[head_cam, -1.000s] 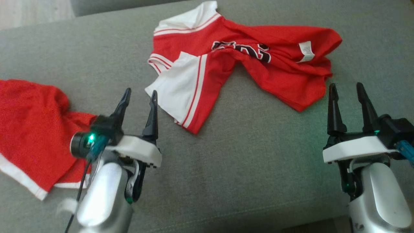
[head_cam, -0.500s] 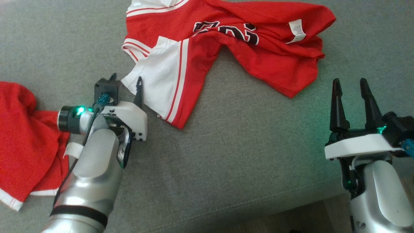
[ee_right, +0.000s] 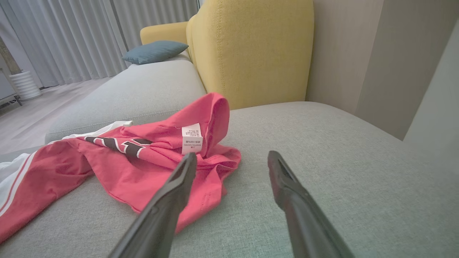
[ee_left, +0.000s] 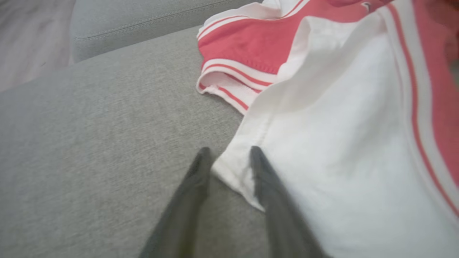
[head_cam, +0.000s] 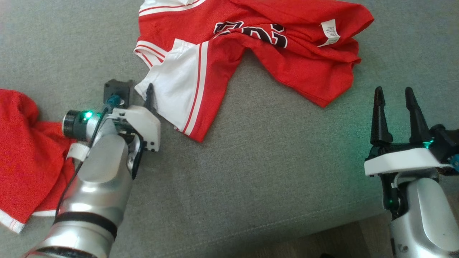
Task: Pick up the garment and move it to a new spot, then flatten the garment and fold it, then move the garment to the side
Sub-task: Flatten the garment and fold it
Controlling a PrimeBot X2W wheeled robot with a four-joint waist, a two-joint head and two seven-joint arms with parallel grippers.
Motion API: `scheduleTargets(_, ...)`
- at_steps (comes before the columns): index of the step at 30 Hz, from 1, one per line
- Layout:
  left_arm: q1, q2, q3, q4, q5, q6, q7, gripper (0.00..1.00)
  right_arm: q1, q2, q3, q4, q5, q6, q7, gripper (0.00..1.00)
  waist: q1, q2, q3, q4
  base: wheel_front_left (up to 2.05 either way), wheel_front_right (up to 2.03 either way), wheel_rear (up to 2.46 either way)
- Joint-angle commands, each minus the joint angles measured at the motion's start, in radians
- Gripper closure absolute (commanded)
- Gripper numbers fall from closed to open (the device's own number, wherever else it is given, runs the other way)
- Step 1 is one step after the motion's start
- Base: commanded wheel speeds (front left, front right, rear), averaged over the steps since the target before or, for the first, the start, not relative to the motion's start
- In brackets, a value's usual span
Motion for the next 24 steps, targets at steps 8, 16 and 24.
scheduleTargets(8, -0.005, -0.002, 0.046, -0.011, -0.085, -0.045, -0.033, 1.00, -0.026, -0.003, -0.018, 0.001, 0.000, -0.001, -0.011, 0.00, 0.0000, 0.0000, -0.033, 0.017, 0.00, 0.00, 0.00)
scheduleTargets(16, 0.061, -0.011, 0.055, -0.228, -0.110, -0.035, -0.054, 1.00, -0.019, -0.003, -0.042, 0.025, -0.055, -0.001, -0.005, 0.00, 0.0000, 0.0000, -0.085, 0.069, 0.00, 0.00, 0.00)
scheduleTargets(24, 0.188, -0.002, 0.072, -0.602, -0.065, -0.025, -0.055, 1.00, -0.014, -0.003, -0.059, 0.089, -0.031, -0.001, 0.058, 0.00, 0.0000, 0.0000, -0.110, 0.112, 0.00, 0.00, 0.00)
